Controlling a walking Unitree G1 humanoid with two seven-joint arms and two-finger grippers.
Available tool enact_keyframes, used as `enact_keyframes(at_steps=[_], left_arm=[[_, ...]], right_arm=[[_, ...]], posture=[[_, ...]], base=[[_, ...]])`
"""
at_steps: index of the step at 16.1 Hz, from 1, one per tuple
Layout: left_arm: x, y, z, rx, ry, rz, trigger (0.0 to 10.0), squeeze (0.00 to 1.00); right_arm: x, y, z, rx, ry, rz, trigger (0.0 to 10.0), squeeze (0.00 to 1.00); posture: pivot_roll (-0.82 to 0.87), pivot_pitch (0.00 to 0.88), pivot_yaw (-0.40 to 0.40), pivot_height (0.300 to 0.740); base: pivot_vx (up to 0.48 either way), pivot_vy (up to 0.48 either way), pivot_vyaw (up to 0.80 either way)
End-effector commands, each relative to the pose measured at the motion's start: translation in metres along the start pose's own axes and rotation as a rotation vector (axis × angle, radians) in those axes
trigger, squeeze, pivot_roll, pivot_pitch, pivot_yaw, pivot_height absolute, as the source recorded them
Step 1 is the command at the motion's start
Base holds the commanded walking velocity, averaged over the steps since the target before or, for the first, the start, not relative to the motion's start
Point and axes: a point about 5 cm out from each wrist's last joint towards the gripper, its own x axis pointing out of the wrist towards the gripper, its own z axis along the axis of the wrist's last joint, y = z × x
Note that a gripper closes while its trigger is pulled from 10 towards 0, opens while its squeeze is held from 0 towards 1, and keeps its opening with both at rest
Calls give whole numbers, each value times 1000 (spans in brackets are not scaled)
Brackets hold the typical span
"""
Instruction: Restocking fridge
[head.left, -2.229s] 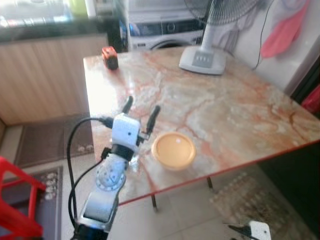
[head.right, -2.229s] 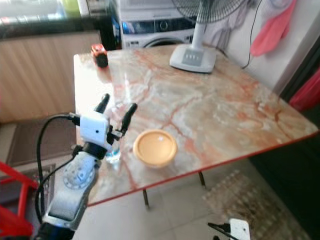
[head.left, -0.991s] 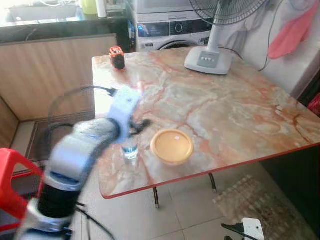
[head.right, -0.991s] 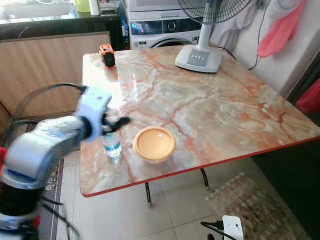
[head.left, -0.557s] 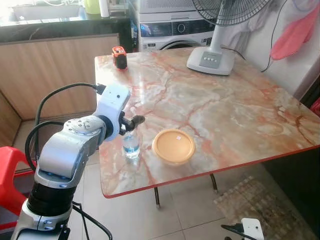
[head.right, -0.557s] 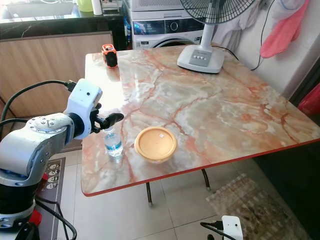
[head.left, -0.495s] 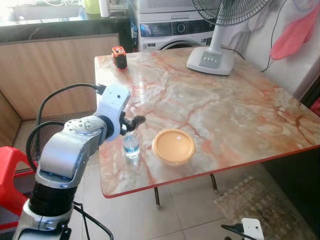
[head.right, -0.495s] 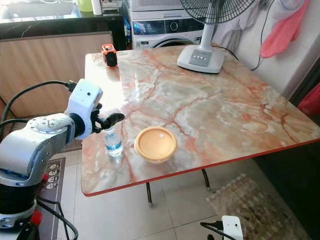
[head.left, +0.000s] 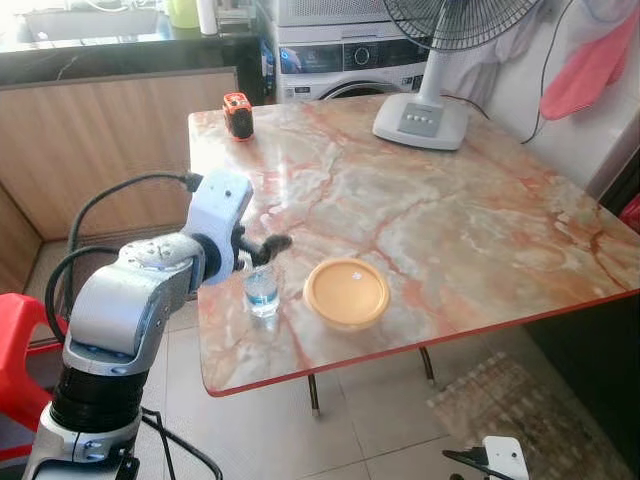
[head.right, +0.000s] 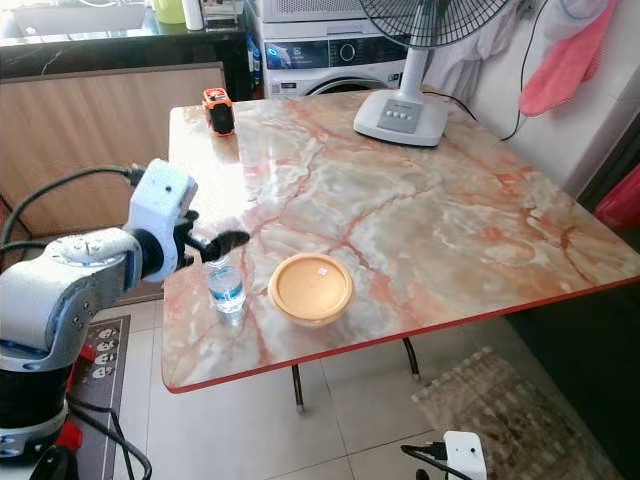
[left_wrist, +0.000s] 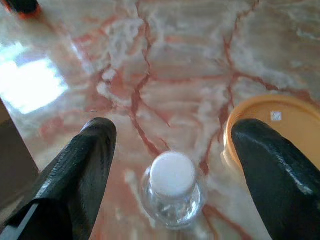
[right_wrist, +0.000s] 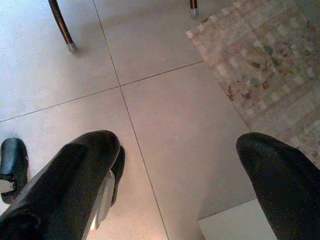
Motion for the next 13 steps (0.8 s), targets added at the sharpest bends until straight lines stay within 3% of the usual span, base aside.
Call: enact_keyframes(at_steps=[1, 12, 13], left_arm=[[0, 4, -3, -10, 2, -1, 10000, 0], [11, -1, -18, -49, 36, -22, 9922, 0], [11, -1, -19, -51, 37, -21, 8000, 0]], right_arm=[[-1, -5, 0, -9, 7, -10, 10000, 0], [-1, -7, 0, -56, 20, -9, 10000, 0], [-1, -7, 0, -56, 20, -8, 10000, 0]], posture=[[115, 0, -62, 740], [104, 0, -70, 740], [104, 0, -70, 740]], base=[[0, 0, 0], [0, 0, 0], [0, 0, 0]])
